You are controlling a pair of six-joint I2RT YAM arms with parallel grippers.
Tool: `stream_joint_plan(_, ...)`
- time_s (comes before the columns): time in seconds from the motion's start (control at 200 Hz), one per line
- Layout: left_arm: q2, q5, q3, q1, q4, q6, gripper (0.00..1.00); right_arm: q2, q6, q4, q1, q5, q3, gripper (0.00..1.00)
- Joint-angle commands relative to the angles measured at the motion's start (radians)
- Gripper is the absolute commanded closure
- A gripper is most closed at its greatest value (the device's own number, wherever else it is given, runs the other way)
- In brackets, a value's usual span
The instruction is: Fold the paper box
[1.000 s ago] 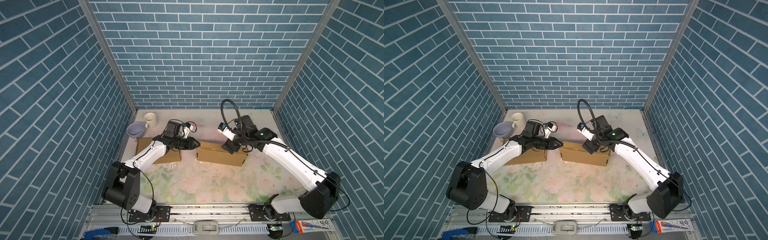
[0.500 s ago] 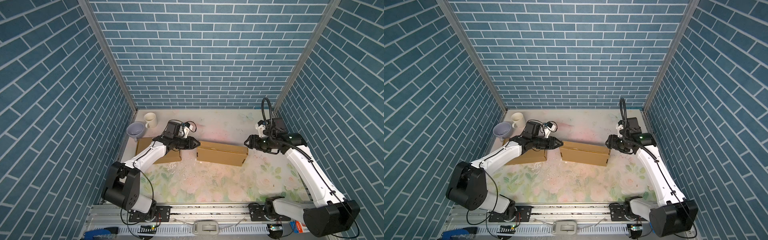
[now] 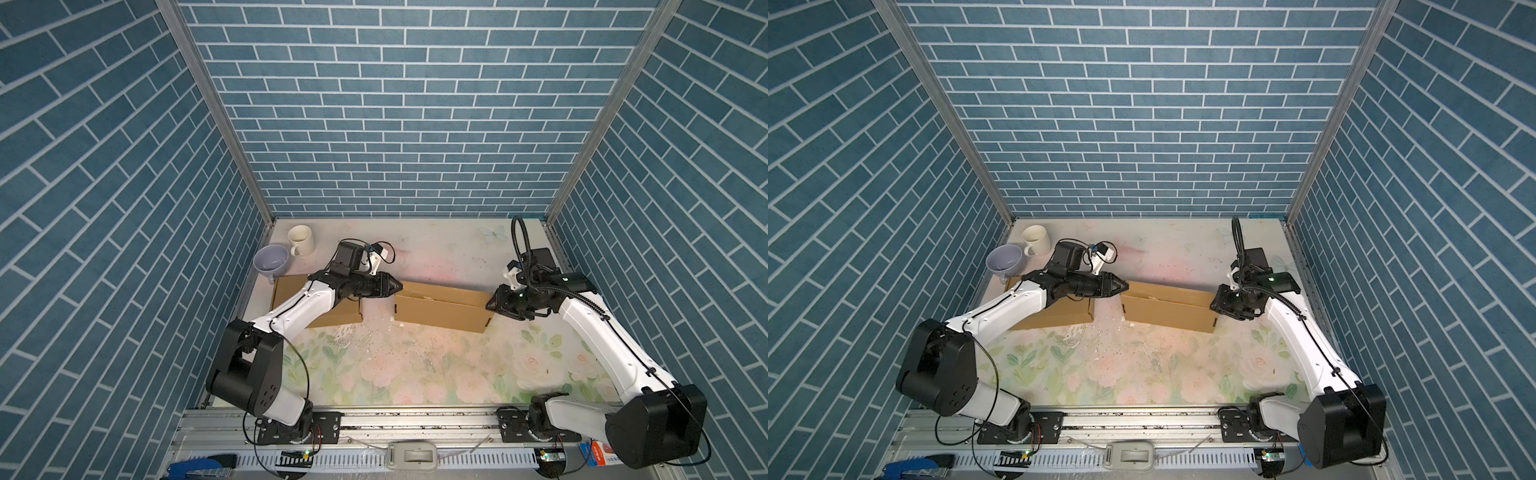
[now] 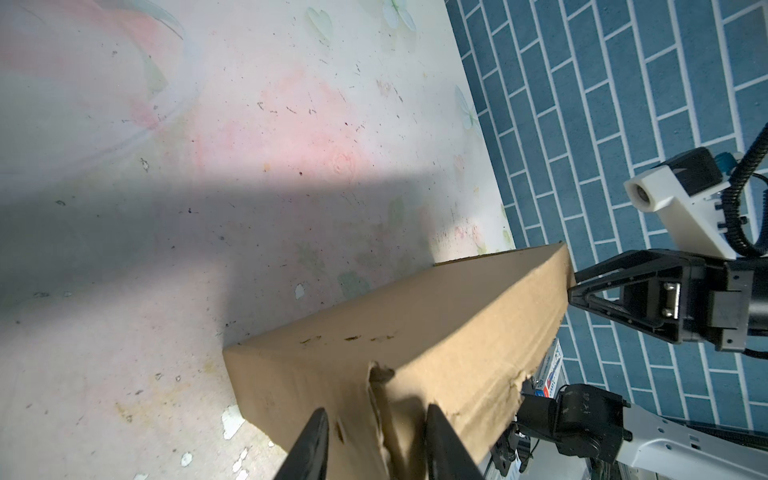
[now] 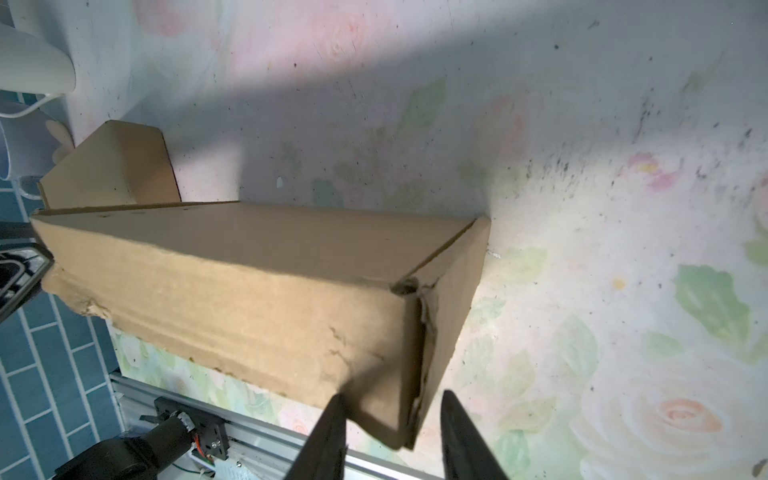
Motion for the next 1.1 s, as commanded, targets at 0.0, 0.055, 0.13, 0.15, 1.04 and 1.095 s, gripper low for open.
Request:
stream_joint_plan(0.0,0.052,-0.075,-0.024,-0.007,-0.1,0.02,0.61,0.001,-0.014,-0.038,-0.005,0.056,-0.003,0.63)
stream_joint_plan(0.055,0.052,-0.075,-0.024,-0.007,-0.098,0.019,0.61,-0.019,-0.003,-0.04,-0.004,0.02,0.023,0.61)
stream_joint_plan(0.13,0.052,-0.075,-0.021,-0.008,-0.098,0.019,0.62,-0.032,0.005,-0.038,-0.004,-0.032,0.051,0.55)
stream_joint_plan(0.15,0.051,-0.075,-0.021,-0.007,-0.098,0.019,0.62,-0.033,0.008,-0.038,-0.004,-0.035,0.056,0.54)
stream_joint_plan(1.04,0.083,-0.072,-0.013,-0.026,-0.066,-0.007,0.62,0.082,-0.033,0.035,-0.024,-0.057,0.053,0.46)
stream_joint_plan(1.095,0.089,-0.062,-0.011,-0.028,-0.039,-0.027,0.62,0.086,-0.009,0.079,-0.023,-0.1,0.041,0.48)
